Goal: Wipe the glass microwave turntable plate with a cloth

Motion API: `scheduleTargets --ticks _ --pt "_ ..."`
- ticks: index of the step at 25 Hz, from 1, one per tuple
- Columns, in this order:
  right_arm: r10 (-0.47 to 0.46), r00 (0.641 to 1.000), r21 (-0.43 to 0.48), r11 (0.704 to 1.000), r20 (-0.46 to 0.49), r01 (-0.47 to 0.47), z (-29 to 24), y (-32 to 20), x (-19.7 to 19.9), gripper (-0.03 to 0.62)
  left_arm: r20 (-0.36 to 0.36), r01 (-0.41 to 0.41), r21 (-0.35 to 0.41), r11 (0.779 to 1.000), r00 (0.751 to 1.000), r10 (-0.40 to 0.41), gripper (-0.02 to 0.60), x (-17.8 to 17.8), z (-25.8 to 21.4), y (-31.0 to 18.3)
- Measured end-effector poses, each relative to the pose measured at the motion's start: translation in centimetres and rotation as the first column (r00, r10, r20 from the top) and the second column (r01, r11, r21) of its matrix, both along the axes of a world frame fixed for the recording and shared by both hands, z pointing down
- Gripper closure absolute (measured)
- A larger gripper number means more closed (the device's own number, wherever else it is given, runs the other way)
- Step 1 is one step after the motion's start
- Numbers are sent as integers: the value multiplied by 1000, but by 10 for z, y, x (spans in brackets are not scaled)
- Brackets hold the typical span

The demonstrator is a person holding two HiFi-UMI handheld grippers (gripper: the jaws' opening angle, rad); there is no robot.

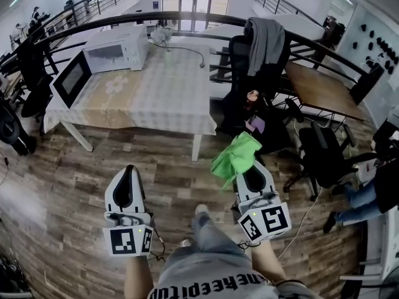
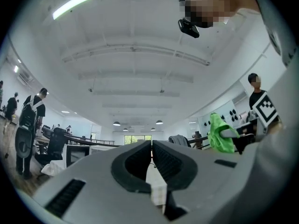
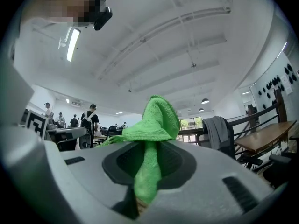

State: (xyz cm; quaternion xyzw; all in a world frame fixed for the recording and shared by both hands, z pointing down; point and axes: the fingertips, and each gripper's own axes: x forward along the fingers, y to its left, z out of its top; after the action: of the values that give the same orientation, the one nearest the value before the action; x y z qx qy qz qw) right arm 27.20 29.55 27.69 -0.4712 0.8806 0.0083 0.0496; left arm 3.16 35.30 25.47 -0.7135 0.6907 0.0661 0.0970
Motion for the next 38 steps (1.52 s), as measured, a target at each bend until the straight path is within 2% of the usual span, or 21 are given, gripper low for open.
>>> scheduleTargets --ticks 11,24,31,38 --pt "-44 998 23 999 41 44 -4 -113 -34 526 27 78 26 997 996 -79 571 -41 -7 -90" --pt "-123 992 68 990 32 121 -27 -259 -55 526 32 117 87 989 992 -120 571 -46 -32 -228" --pt "-177 982 42 984 70 174 -17 -302 -65 526 109 144 71 987 982 -152 571 -41 -25 -255" --pt "-205 975 5 979 82 205 -6 -324 -91 526 111 171 47 984 978 -176 571 -64 -18 -264"
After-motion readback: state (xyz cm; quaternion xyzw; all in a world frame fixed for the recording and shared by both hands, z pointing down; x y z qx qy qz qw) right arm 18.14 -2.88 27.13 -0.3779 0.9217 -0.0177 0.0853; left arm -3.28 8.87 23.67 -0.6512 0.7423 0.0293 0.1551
